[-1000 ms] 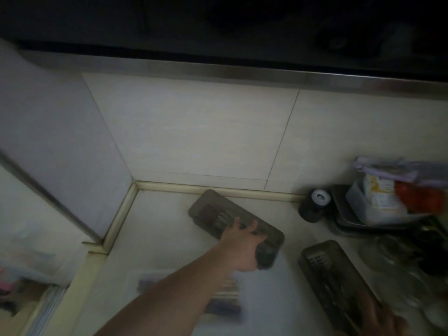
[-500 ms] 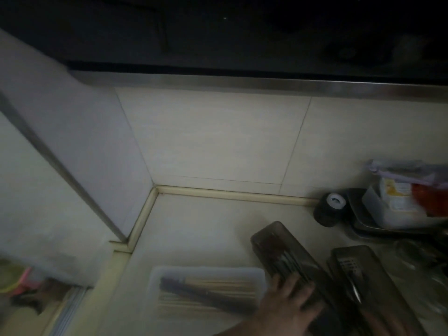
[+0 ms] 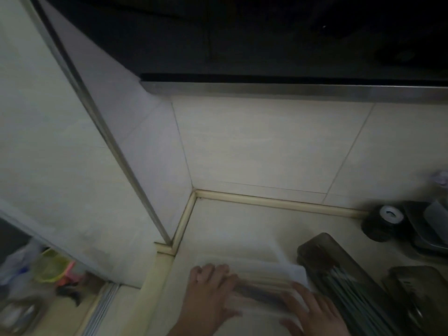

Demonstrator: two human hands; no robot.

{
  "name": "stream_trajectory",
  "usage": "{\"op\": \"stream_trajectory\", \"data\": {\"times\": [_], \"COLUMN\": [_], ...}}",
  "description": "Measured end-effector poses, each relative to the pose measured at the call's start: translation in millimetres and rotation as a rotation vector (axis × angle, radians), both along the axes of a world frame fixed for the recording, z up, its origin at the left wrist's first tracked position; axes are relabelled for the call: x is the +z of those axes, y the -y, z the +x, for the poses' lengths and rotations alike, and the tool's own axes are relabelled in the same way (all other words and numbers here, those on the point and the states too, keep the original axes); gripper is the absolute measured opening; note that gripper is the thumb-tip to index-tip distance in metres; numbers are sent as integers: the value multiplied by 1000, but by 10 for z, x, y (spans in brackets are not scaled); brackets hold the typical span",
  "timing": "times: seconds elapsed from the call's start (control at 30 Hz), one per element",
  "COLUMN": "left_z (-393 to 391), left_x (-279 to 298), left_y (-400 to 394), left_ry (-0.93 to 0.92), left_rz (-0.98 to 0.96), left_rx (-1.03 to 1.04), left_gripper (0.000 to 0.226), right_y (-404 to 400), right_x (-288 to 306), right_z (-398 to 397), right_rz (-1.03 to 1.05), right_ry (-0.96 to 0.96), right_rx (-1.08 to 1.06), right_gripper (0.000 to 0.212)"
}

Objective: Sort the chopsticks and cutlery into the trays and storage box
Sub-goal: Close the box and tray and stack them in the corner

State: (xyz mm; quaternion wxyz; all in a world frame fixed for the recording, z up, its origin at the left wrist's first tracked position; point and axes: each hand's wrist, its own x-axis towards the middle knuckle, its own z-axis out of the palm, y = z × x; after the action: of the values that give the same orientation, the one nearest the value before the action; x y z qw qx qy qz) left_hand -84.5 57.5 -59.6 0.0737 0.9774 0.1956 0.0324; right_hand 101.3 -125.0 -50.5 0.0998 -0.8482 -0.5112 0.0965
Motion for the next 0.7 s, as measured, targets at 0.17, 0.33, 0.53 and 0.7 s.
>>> {"op": "stream_trajectory", "data": {"times": [0.17, 0.33, 0.53, 0.7], "left_z": [-37, 270, 478, 522], "left_x": [22, 140, 226, 169], "left_y": [-494, -969, -1554, -1706], "left_ry": [18, -47, -26, -42], "left_rz": [7, 19, 54, 102], "left_rx": [328, 460, 396, 384], "left_gripper": [81, 59, 52, 49], "right_y": [-611, -1284, -1807, -1917], "right_x": [53, 264, 229, 150], "right_z": [46, 150, 329, 353], "right_rz": [-224, -263, -251, -240], "right_ry": [64, 124, 112, 128], "right_rx": [-55, -92, -126, -143], "right_gripper": [49, 45, 51, 50]}}
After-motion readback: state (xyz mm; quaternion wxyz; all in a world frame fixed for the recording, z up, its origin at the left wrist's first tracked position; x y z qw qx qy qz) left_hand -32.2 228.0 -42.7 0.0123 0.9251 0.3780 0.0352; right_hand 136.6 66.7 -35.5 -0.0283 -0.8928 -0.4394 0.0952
